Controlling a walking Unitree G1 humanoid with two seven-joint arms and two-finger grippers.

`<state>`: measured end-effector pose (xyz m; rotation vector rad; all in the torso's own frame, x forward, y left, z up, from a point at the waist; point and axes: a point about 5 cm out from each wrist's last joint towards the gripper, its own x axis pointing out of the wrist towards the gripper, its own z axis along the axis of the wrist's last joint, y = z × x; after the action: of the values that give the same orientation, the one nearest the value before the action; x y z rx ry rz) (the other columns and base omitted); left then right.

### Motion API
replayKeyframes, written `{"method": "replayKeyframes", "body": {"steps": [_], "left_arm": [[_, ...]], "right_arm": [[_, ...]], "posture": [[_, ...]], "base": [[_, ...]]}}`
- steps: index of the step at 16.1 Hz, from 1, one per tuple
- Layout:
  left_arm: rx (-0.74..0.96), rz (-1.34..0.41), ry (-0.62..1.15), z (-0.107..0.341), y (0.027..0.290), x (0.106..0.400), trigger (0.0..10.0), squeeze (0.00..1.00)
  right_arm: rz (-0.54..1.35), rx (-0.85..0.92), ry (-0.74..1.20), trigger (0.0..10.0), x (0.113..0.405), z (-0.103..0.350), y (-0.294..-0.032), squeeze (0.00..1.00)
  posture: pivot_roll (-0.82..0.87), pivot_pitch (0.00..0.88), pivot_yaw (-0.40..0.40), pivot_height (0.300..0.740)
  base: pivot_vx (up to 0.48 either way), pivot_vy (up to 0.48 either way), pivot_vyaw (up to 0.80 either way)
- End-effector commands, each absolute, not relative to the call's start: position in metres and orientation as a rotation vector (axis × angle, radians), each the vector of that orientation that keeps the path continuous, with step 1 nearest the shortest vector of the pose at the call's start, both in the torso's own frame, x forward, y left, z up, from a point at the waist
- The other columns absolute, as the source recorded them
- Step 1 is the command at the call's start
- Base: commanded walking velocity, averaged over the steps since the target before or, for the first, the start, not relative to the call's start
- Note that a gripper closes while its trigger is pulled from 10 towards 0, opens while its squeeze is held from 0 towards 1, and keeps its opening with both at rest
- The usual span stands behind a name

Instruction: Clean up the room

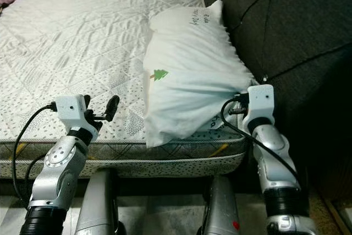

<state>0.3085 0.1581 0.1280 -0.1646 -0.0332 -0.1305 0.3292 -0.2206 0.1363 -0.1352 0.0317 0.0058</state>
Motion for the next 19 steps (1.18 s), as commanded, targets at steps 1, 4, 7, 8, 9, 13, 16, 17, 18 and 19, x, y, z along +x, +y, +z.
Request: {"method": "replayKeyframes", "body": {"steps": [1, 4, 7, 8, 9, 13, 16, 17, 18, 19], "left_arm": [[-0.154, -0.126, -0.044, 0.131, 0.159, 0.312, 10.0, 0.00], [-0.157, -0.123, -0.051, 0.130, 0.159, 0.314, 10.0, 0.00], [-0.171, -0.114, -0.076, 0.133, 0.162, 0.320, 10.0, 0.00], [-0.166, -0.113, -0.081, 0.133, 0.163, 0.323, 10.0, 0.00], [-0.162, -0.109, -0.088, 0.134, 0.165, 0.326, 10.0, 0.00], [-0.165, -0.103, -0.106, 0.135, 0.165, 0.330, 10.0, 0.00], [-0.162, -0.107, -0.113, 0.135, 0.166, 0.334, 10.0, 0.00], [-0.161, -0.109, -0.116, 0.136, 0.166, 0.335, 10.0, 0.00], [-0.161, -0.111, -0.119, 0.136, 0.166, 0.336, 10.0, 0.00], [-0.161, -0.113, -0.122, 0.137, 0.166, 0.337, 10.0, 0.00]], "right_arm": [[-0.030, -0.102, 0.002, 10.0, 0.324, 0.137, -0.224, 1.00], [0.003, -0.068, -0.010, 10.0, 0.323, 0.132, -0.206, 1.00], [-0.002, -0.104, -0.019, 10.0, 0.321, 0.127, -0.198, 1.00], [-0.007, -0.111, -0.014, 10.0, 0.318, 0.124, -0.199, 1.00], [-0.025, -0.122, 0.012, 10.0, 0.310, 0.116, -0.203, 1.00], [-0.018, -0.153, 0.091, 10.0, 0.278, 0.092, -0.209, 1.00], [-0.046, -0.192, 0.105, 10.0, 0.258, 0.087, -0.223, 1.00], [-0.068, -0.195, 0.075, 10.0, 0.257, 0.093, -0.228, 1.00], [-0.087, -0.203, 0.020, 10.0, 0.260, 0.105, -0.231, 1.00], [-0.097, -0.214, -0.027, 10.0, 0.265, 0.115, -0.232, 1.00]], "posture": [[-0.02, 0.005, -0.021, 0.503], [-0.03, 0.000, -0.019, 0.503], [-0.04, 0.000, -0.011, 0.503], [-0.05, 0.000, -0.013, 0.503], [-0.05, 0.000, -0.015, 0.503], [-0.06, 0.000, -0.021, 0.503], [-0.07, 0.000, -0.017, 0.503], [-0.07, 0.000, -0.015, 0.503], [-0.08, 0.000, -0.010, 0.503], [-0.08, 0.000, -0.009, 0.503]], "base": [[0.000, 0.000, 0.00], [0.000, 0.000, 0.00], [0.000, 0.000, 0.00], [0.000, 0.000, 0.00], [0.000, 0.000, 0.00], [0.000, 0.000, 0.00], [0.000, 0.000, 0.00], [0.000, 0.000, 0.00], [0.000, 0.000, 0.00], [0.000, 0.000, 0.00]]}}
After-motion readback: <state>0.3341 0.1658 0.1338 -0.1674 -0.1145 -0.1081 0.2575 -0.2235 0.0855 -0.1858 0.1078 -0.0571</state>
